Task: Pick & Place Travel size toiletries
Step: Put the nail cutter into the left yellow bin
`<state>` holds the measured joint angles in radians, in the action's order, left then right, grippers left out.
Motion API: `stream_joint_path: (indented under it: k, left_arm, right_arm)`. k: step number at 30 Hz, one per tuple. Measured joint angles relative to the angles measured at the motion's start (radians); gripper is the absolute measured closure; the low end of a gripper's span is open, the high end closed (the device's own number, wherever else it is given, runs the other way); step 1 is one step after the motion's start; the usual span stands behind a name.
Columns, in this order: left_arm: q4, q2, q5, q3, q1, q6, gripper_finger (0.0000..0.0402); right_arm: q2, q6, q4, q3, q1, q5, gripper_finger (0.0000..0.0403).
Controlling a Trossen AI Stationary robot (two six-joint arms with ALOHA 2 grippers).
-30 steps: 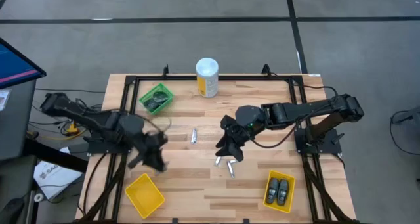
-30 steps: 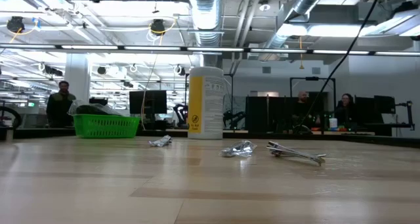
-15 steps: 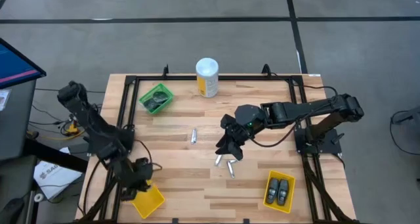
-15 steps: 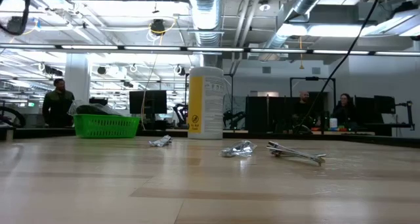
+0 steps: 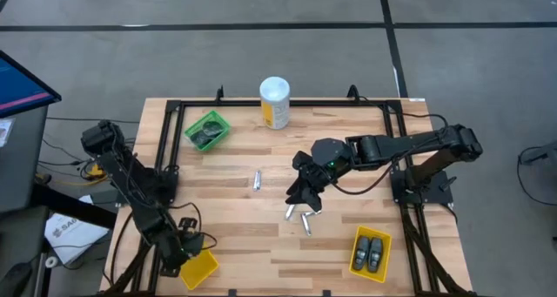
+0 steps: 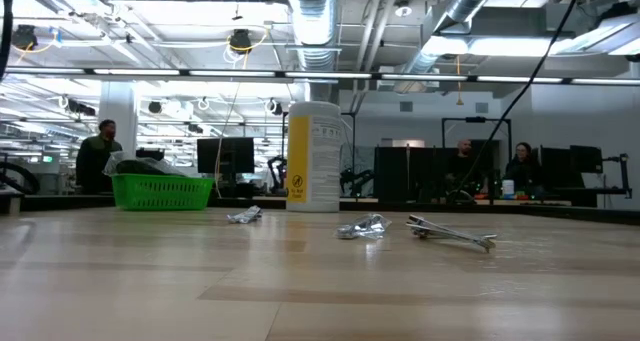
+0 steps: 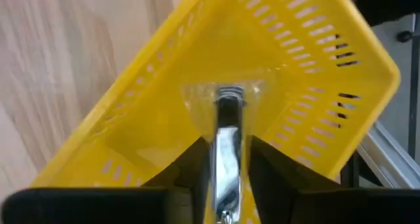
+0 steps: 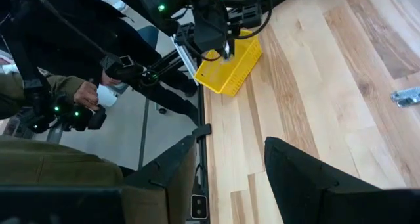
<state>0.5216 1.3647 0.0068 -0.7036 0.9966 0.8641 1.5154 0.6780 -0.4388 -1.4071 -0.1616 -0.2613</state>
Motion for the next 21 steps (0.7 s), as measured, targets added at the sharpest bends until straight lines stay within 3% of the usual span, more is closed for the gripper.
stream_joint_path:
  k: [7,13,17,21]
  left_arm:
    - [-0.008,-0.033,0.001,0.000,0.000,-0.017,0.0222]
    - [-0.013,-0.132,0.002,0.000,-0.027,0.083,0.0145]
    - [-0.022,-0.250,-0.048,0.000,-0.092,0.168,0.0135]
    - [-0.054,-0.383,-0.225,0.000,-0.168,0.173,0.0147]
  right_arm:
    - [0.000,0.005,-0.057,0.000,0.000,0.017,0.0209]
    - [0.001,0.123,-0.237,0.000,-0.001,0.144,0.0176]
    - [0.015,0.283,-0.405,0.025,-0.009,0.254,0.0173]
    - [0.054,0.346,-0.470,0.079,-0.025,0.263,0.0174]
